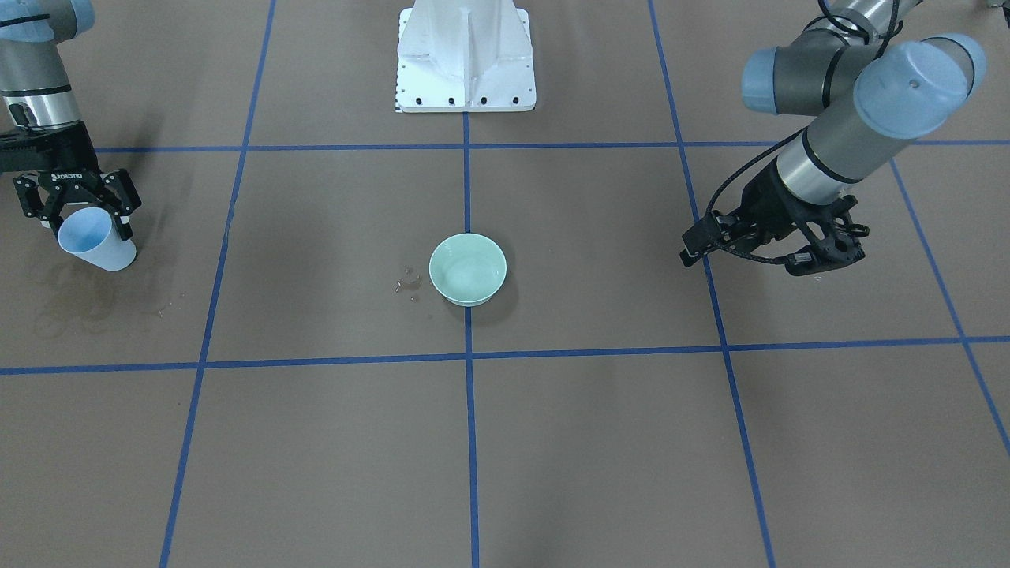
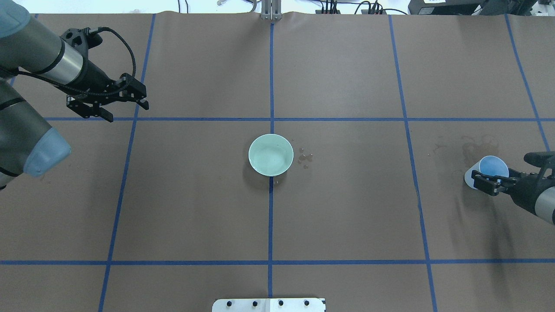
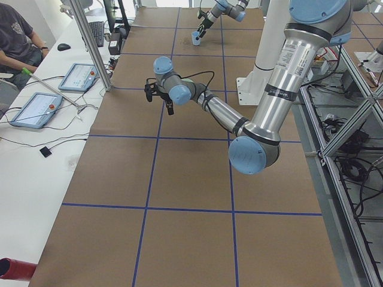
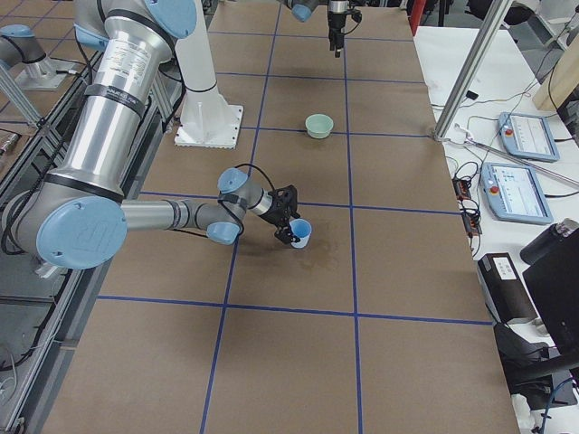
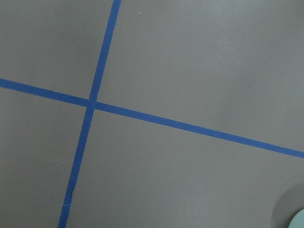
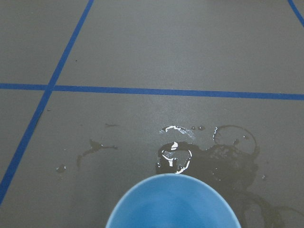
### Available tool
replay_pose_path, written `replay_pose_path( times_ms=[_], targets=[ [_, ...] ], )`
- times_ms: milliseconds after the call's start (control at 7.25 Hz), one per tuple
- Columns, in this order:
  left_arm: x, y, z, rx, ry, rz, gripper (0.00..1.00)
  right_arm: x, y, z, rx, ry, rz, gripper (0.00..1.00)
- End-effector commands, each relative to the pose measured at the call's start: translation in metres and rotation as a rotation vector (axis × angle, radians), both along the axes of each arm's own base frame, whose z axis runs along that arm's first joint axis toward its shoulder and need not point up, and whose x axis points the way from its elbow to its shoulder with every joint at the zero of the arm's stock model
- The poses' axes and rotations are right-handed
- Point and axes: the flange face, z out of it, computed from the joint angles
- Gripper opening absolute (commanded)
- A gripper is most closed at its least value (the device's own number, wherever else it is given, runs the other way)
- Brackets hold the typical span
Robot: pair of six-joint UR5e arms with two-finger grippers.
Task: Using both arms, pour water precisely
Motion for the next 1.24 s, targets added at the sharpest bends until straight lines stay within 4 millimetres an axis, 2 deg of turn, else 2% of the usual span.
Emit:
replay_pose_path(
  times_ms=[0, 138, 276, 414, 552, 690, 828, 966, 1103],
  targets=[
    [0.012, 0.007, -0.004, -0.038, 0.003, -0.012, 1.0, 0.008, 0.005, -0.012, 0.005, -0.01, -0.016, 1.0],
    [0.042, 0.014, -0.023, -0.017, -0.014, -0.034, 1.0, 0.009, 0.005, -0.012, 0.006, -0.012, -0.016, 1.0],
    [0.087, 0.033, -0.039, -0.005, -0.019, -0.002, 1.0, 0.011, 0.0, -0.015, -0.002, -0.027, -0.02, 1.0],
    [0.108, 0.04, -0.059, 0.008, -0.007, 0.007, 1.0, 0.027, -0.011, -0.017, -0.013, -0.033, -0.041, 1.0],
    [0.149, 0.056, -0.079, 0.005, -0.01, 0.002, 1.0, 0.038, -0.016, -0.017, -0.004, -0.022, -0.06, 1.0],
    [0.206, 0.054, -0.109, 0.001, -0.02, -0.005, 1.0, 0.046, -0.021, -0.019, -0.022, -0.042, -0.069, 1.0],
    [0.253, 0.056, -0.121, -0.022, -0.043, -0.002, 1.0, 0.065, -0.037, -0.026, -0.018, -0.059, -0.099, 1.0],
    [0.279, 0.069, -0.12, -0.012, -0.052, 0.013, 1.0, 0.083, -0.043, -0.021, -0.03, -0.058, -0.131, 1.0],
    [0.286, 0.066, -0.115, -0.015, -0.052, 0.013, 0.99, 0.096, -0.053, -0.023, -0.04, -0.063, -0.145, 1.0]
  ],
)
